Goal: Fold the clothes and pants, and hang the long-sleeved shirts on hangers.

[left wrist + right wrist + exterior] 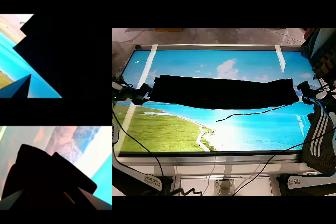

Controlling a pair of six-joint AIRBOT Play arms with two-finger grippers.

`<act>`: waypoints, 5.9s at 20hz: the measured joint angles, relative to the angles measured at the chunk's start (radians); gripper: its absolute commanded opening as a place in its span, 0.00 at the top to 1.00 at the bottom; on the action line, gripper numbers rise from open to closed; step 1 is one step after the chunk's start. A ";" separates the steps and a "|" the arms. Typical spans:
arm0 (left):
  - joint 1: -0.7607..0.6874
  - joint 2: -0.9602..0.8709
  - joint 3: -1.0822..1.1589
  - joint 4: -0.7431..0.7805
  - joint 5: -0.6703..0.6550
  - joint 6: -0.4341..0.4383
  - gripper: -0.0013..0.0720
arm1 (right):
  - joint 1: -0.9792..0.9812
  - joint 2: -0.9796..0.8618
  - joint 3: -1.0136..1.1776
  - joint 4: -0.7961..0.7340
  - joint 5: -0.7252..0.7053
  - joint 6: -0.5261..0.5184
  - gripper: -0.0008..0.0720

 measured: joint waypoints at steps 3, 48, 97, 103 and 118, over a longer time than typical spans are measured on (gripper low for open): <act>-0.020 -0.043 -0.006 -0.064 0.051 -0.051 0.04 | -0.002 0.000 0.000 0.000 0.010 -0.005 0.05; -0.114 0.565 -0.006 0.074 -0.207 0.538 0.97 | 0.941 -0.249 0.623 0.072 0.191 -0.314 0.97; -0.911 0.106 -0.009 -0.028 0.034 0.882 0.16 | 0.654 -0.294 0.884 0.212 0.819 -0.417 0.97; -0.779 0.162 -0.009 0.086 -0.046 0.733 0.26 | 0.644 -0.293 0.884 0.142 0.845 -0.417 0.97; -0.257 0.121 -0.243 -0.111 -0.262 0.597 0.30 | 0.637 -0.293 0.884 0.089 0.872 -0.417 0.97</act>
